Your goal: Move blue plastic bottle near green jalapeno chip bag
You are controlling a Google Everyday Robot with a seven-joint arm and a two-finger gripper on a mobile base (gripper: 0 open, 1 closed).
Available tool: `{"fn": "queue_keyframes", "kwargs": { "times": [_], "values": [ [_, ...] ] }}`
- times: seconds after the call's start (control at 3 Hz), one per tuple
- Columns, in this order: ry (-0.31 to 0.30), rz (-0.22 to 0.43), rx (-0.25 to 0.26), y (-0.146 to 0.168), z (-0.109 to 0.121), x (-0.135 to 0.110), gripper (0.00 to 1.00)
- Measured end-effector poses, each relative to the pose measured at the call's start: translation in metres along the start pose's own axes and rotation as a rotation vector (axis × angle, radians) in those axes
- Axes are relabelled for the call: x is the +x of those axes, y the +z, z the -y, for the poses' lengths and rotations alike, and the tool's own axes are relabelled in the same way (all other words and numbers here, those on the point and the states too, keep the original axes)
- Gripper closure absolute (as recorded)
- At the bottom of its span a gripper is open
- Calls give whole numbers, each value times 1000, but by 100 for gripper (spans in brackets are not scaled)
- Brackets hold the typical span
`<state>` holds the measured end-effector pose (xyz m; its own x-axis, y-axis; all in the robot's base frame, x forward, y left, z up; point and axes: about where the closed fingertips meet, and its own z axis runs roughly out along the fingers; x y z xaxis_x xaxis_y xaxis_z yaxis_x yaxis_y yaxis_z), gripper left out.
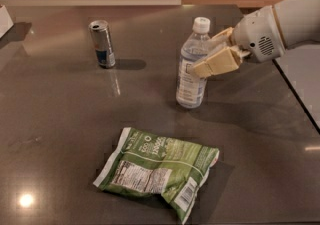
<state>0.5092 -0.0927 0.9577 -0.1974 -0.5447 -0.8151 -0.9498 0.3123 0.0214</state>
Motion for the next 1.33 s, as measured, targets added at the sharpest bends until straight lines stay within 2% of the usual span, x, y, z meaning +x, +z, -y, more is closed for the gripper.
{"fn": "queue_keyframes", "kwargs": {
  "times": [1.0, 1.33],
  "values": [
    [-55, 18, 3, 10, -32, 5, 100],
    [-50, 20, 4, 15, -36, 11, 84]
  ]
}}
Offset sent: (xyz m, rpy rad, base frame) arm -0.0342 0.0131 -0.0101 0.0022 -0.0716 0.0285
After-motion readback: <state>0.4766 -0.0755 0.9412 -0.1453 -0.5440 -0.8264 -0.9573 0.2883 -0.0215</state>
